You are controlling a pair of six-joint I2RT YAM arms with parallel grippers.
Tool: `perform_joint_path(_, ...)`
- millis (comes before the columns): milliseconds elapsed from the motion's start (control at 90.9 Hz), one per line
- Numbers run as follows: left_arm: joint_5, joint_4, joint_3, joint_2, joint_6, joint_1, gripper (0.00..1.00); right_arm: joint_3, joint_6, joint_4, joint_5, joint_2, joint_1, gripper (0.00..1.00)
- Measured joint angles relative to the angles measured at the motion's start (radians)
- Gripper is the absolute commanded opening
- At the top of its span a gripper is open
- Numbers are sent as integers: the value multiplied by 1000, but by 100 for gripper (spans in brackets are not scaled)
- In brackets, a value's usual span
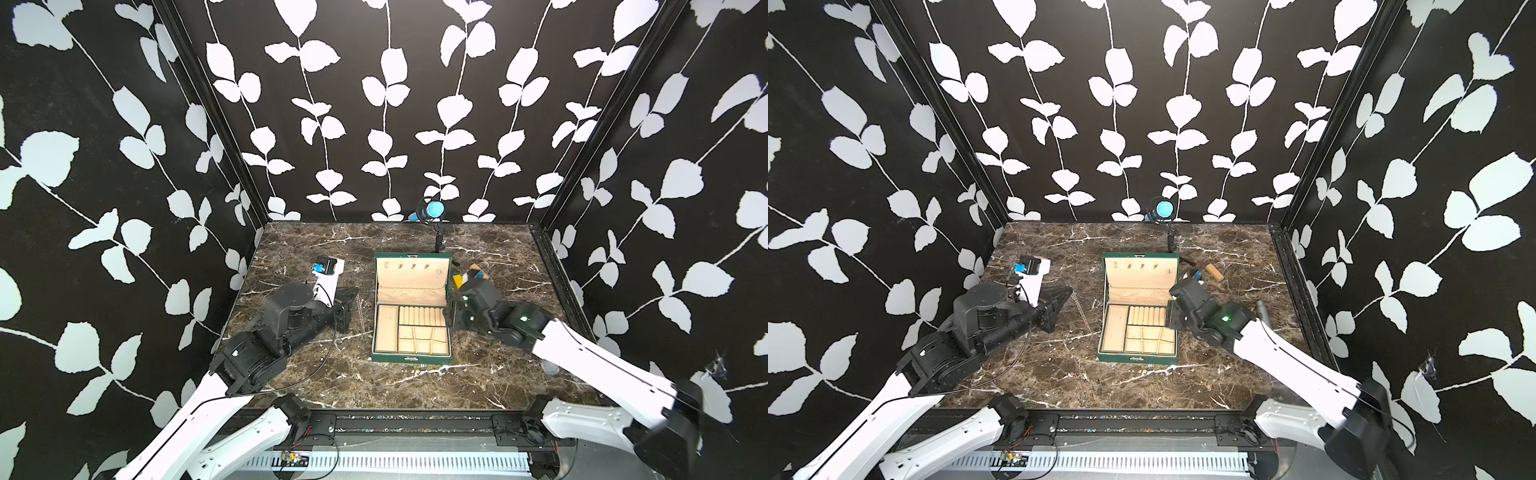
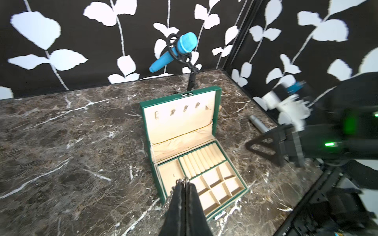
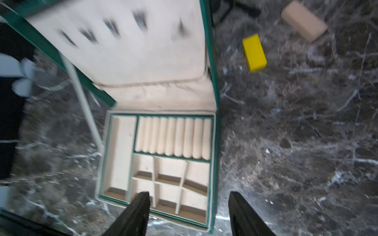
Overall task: Put jewelry chain into jewelry box
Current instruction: Open the fastener on the jewelry box.
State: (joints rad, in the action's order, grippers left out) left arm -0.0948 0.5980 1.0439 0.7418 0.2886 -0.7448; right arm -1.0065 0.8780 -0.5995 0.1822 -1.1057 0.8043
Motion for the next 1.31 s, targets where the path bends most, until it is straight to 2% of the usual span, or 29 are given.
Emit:
perform_joint_path(165, -72, -21, -30, 26, 8, 0, 0, 56, 182, 259, 30, 22, 2, 59)
perform_joint_path(440, -125, -44, -55, 81, 10, 0, 0, 28, 422, 600, 77, -329, 45, 58)
perform_joint_path(649, -135, -53, -68, 84, 7, 0, 0, 23, 580, 792, 130, -480, 47, 57)
perform_joint_path(858, -135, -59, -77, 91, 2, 0, 0, -24, 646, 905, 149, -597, 43, 57)
perform_joint_path(1309, -130, -74, -79, 92, -9, 0, 0, -45, 679, 1007, 174, -608, 37, 56)
